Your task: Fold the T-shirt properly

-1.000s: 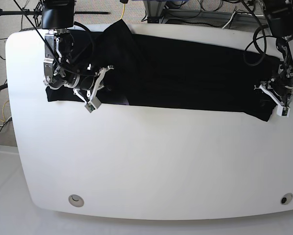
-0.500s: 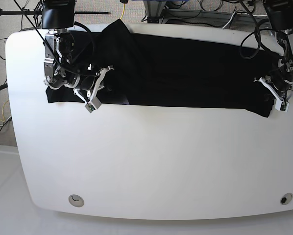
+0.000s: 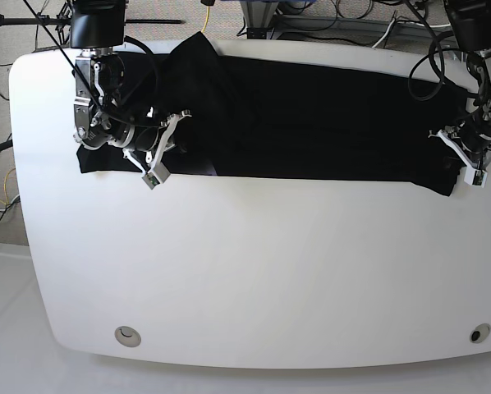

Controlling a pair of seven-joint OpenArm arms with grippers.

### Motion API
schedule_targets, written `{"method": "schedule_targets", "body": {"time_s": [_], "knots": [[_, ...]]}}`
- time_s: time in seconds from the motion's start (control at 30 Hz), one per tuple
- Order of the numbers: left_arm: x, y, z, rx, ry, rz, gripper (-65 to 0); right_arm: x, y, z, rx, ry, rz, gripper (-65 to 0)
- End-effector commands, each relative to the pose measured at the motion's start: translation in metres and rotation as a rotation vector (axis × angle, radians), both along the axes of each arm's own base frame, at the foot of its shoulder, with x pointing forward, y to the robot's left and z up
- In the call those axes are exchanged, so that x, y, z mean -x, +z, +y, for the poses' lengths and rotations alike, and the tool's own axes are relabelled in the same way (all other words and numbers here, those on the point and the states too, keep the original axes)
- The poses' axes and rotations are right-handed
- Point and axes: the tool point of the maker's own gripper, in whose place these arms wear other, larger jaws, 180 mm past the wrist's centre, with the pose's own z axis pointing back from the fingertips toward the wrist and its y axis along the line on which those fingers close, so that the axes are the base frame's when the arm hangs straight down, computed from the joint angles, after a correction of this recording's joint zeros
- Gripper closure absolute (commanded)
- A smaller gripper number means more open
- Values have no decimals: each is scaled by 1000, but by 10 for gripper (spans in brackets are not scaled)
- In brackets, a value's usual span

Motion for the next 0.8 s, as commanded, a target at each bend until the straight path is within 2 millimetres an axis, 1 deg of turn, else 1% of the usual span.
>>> {"method": "schedule_targets", "body": {"time_s": [0.0, 0.1, 0.17, 0.23, 0.3, 0.5, 0.57, 0.63, 0.77], "knots": [[-7, 15, 10, -40, 3, -20, -285, -5, 1, -7, 47, 2, -4, 0], [-8, 18, 10, -44, -2, -21, -375, -5, 2, -6, 45, 3, -7, 0], [-10, 20, 9, -43, -5, -22, -419, -5, 2, -7, 45, 4, -9, 0], [-12, 21, 9, -42, -9, -22, -438, -5, 2, -7, 45, 5, -9, 0], [-15, 17, 3, -33, -21, -9, -452, -5, -2, -11, 58, -1, 2, 0], [-23, 27, 0, -52, -44, -17, -410, -5, -3, -13, 72, -2, 4, 0], [-26, 33, 1, -67, -55, -25, -407, -6, -3, -14, 79, -4, 3, 0], [-33, 52, 4, -105, -72, -52, -412, -5, -8, -16, 98, -9, 18, 0], [-36, 78, 12, -131, -73, -98, -397, -6, -9, -18, 113, -14, 20, 0]]}}
